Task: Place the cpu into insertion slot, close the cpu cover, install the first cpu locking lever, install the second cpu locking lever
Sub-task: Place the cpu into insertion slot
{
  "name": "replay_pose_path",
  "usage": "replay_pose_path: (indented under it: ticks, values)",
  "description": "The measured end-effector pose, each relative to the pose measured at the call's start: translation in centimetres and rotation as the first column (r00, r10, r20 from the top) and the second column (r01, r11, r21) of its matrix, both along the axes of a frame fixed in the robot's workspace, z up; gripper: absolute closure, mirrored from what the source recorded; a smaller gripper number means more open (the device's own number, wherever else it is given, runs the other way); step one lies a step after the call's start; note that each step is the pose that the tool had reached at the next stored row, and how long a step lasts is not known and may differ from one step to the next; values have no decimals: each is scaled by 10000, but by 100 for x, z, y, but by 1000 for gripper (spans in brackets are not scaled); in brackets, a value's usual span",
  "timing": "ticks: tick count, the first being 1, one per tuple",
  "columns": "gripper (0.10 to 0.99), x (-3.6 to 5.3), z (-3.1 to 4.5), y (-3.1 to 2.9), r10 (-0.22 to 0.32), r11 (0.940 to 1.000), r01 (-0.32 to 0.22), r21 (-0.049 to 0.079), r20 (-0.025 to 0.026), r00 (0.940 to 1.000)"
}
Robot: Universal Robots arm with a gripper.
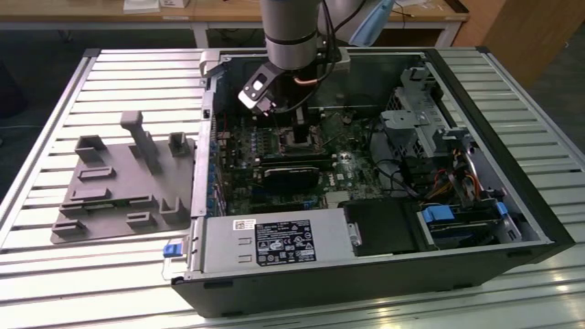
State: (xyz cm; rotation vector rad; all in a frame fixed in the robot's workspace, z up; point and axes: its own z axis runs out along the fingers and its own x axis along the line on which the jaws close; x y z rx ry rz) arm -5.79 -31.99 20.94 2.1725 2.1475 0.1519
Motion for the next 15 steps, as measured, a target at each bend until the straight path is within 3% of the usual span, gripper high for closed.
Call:
replay_pose_path:
  ticks: [2,3,5,6,8,9,10,15]
  values:
    - [675,0,2,0,0,10000,0,0,0,10000]
    - [675,0,2,0,0,10000,0,-1,0,10000]
    - [788,0,4,0,0,10000,0,0,0,10000]
    - [788,0,5,0,0,10000,0,0,0,10000]
    - [906,0,6,0,0,10000,0,0,0,10000]
    - [906,0,7,0,0,10000,0,0,0,10000]
    - [965,0,8,0,-1,10000,1,0,0,10000]
    - [980,0,11,0,0,10000,0,0,0,10000]
